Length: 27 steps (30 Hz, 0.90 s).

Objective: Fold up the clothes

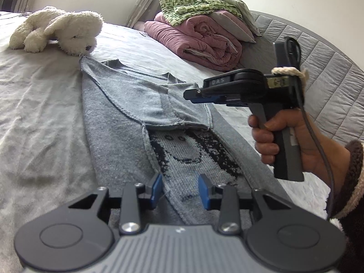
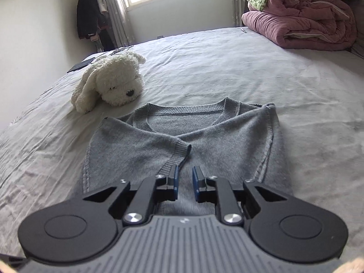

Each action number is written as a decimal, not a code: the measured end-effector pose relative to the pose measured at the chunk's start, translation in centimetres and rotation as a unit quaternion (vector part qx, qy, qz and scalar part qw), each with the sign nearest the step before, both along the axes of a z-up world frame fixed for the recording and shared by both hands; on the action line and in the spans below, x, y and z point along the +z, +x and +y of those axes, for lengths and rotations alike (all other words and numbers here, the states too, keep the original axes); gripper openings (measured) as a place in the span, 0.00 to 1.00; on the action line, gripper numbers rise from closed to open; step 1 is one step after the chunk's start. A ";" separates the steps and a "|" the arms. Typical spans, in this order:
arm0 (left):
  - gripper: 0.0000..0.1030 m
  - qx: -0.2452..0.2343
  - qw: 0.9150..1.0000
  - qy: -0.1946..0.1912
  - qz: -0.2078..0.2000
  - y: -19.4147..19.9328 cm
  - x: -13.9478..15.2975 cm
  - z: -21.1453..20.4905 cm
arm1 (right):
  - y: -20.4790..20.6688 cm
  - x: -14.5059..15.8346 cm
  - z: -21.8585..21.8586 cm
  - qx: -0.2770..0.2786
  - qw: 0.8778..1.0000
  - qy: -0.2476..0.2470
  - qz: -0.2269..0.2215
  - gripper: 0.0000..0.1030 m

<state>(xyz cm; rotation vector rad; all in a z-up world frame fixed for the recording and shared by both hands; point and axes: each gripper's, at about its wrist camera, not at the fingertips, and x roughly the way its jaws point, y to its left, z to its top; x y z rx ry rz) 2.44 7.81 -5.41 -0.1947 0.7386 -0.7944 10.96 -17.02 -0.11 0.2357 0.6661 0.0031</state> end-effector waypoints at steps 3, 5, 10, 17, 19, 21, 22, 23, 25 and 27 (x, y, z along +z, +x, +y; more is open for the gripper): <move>0.34 0.000 1.000 0.002 0.003 -0.7 -0.1 0.1 | -3.5 0.7 -0.3 0.006 1.000 0.008 0.004 0.29; 0.34 0.001 1.000 0.000 0.008 -1.2 -0.1 0.3 | -6.0 1.1 -0.5 0.015 1.000 0.013 0.010 0.30; 0.34 -0.009 1.000 0.000 0.008 -3.6 0.0 1.1 | -12.1 1.5 -0.9 0.034 0.998 0.032 0.029 0.32; 0.35 -0.009 1.000 -0.010 0.015 -7.1 0.2 2.8 | -18.0 -0.6 -0.9 0.081 0.989 0.101 0.075 0.32; 0.35 -0.018 1.000 -0.008 0.019 -8.1 0.5 3.1 | -19.2 -1.4 -0.5 0.093 0.985 0.112 0.095 0.32; 0.35 -0.039 0.999 0.005 0.011 -9.4 0.8 3.1 | -20.2 -1.7 -0.2 0.101 0.984 0.111 0.100 0.32; 0.35 -0.054 0.998 0.014 0.005 -10.0 1.0 2.9 | -21.0 -1.7 -0.2 0.106 0.983 0.114 0.099 0.32; 0.35 -0.074 0.997 0.021 0.008 -10.6 1.0 2.6 | -21.5 -1.8 -0.2 0.110 0.981 0.122 0.101 0.32; 0.35 -0.113 0.993 0.034 0.012 -11.6 0.8 1.9 | -22.4 -2.1 -0.6 0.119 0.976 0.149 0.108 0.32; 0.36 -0.143 0.988 0.049 0.009 -12.7 0.6 0.9 | -23.0 -2.2 -0.6 0.131 0.970 0.167 0.117 0.32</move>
